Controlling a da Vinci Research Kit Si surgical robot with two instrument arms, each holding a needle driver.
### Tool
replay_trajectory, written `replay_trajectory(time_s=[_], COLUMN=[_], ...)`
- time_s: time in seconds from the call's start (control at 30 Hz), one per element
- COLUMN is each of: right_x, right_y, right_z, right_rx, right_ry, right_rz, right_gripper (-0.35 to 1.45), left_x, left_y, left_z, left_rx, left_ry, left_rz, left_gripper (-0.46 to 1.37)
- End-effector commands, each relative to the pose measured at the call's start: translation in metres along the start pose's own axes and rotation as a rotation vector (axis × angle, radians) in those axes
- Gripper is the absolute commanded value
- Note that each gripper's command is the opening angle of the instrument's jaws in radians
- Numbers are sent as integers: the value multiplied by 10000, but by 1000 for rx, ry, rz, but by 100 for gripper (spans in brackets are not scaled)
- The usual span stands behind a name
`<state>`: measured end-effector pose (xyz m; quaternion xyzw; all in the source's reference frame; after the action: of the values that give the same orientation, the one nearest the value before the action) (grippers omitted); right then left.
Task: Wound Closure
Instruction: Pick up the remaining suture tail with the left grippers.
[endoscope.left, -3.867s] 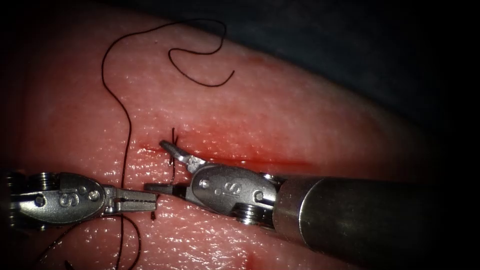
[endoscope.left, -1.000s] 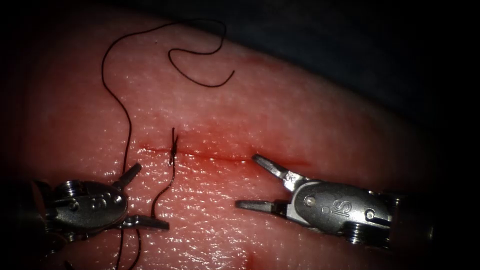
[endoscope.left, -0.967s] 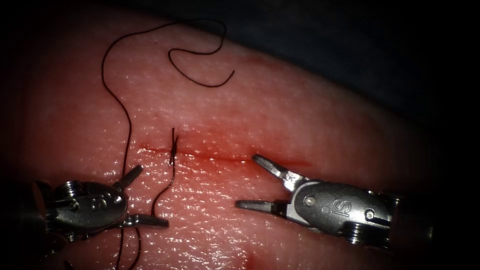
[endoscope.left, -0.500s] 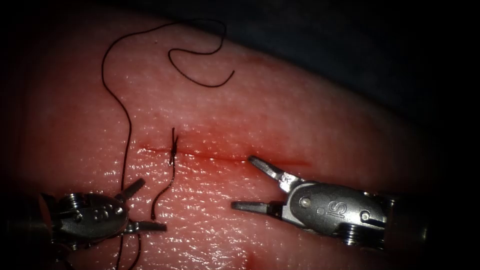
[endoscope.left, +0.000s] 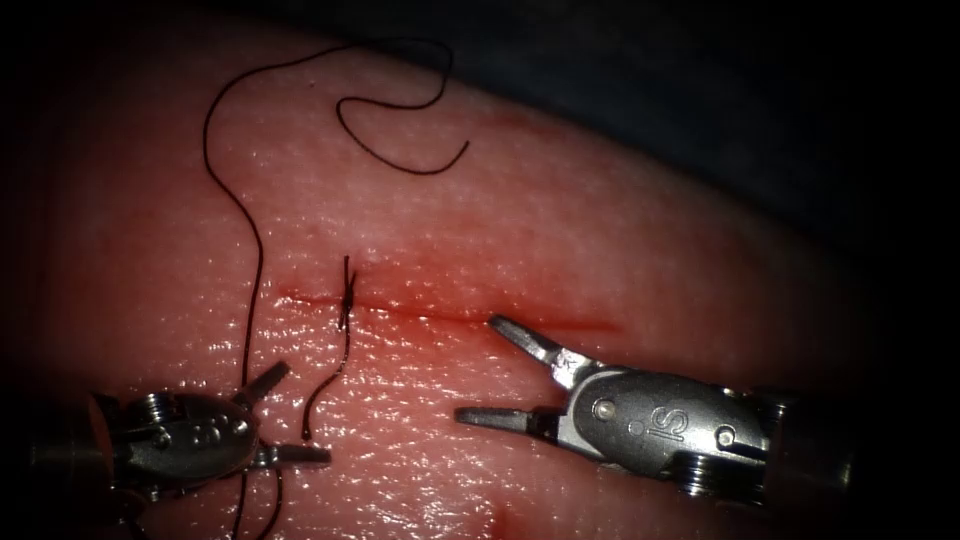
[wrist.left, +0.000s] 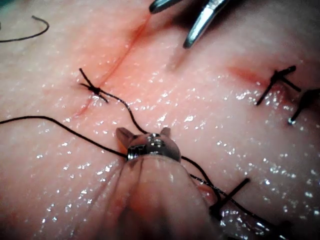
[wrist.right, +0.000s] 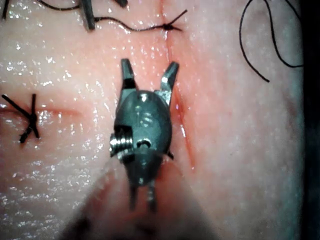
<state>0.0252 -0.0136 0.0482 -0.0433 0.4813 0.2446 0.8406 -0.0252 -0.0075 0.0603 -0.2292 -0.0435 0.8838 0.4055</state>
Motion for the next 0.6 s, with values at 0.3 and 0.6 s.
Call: replay_trajectory(time_s=[0.3, 0.6], right_x=[0, 1], right_y=[-2, -3], right_z=[0, 2], right_rx=[-1, -4], right_ry=[1, 0], right_rz=[-1, 0], right_gripper=[84, 84], left_x=[-2, -9], left_y=[-2, -8], left_z=[2, 4], left_rx=[-6, -16], left_ry=[0, -1], left_rz=[-16, -27], left_gripper=[12, -6])
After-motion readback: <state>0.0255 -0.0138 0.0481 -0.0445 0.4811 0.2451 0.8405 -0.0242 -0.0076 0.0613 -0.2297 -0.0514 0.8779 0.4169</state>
